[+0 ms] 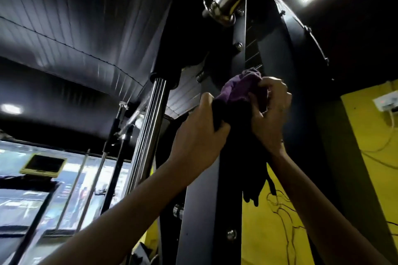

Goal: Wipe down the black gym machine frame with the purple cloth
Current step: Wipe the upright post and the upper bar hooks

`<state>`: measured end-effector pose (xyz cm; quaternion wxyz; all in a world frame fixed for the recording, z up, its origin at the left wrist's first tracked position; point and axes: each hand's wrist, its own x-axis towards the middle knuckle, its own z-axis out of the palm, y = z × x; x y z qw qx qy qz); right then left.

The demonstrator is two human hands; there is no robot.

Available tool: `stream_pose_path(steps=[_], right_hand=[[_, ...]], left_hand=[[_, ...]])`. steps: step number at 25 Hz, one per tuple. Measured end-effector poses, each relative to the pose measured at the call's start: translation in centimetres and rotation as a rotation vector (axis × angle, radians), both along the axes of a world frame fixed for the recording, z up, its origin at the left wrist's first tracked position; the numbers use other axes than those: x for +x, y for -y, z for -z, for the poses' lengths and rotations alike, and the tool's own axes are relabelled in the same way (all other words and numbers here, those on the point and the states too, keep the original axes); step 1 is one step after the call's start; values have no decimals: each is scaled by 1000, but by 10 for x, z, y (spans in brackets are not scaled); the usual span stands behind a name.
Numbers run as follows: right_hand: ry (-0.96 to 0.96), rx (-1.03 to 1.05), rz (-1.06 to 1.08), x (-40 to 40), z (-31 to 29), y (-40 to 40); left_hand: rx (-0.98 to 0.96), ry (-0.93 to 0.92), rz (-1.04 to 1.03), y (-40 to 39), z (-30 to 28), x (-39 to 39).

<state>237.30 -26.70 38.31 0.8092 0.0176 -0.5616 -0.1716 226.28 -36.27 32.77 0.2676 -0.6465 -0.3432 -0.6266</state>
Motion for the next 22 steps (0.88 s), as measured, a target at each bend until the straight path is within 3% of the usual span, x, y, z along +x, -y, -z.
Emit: stream_pose_path(steps=[2,5,7,11,14,18,22], right_hand=[[32,-38,88,4,-1,7],[201,-397,-40,-6,8,37],[295,-536,70,-18,19,41],[275,-481,336,-28,9,45],[237,-483,465,-32,-33,52],[230,-517,488,-32,-70,56],[255,-449,541,-26,-45,51]], left_hand=[[5,13,-6,2,5,1],[-33,2,-40,5,9,-4],[91,-45,-311,7,15,-13],[410,-120,-760,8,33,-43],[224,-105,-854,7,47,-58],[-50,89,-729,20,58,-54],[-50,153,-770,18,69,-52]])
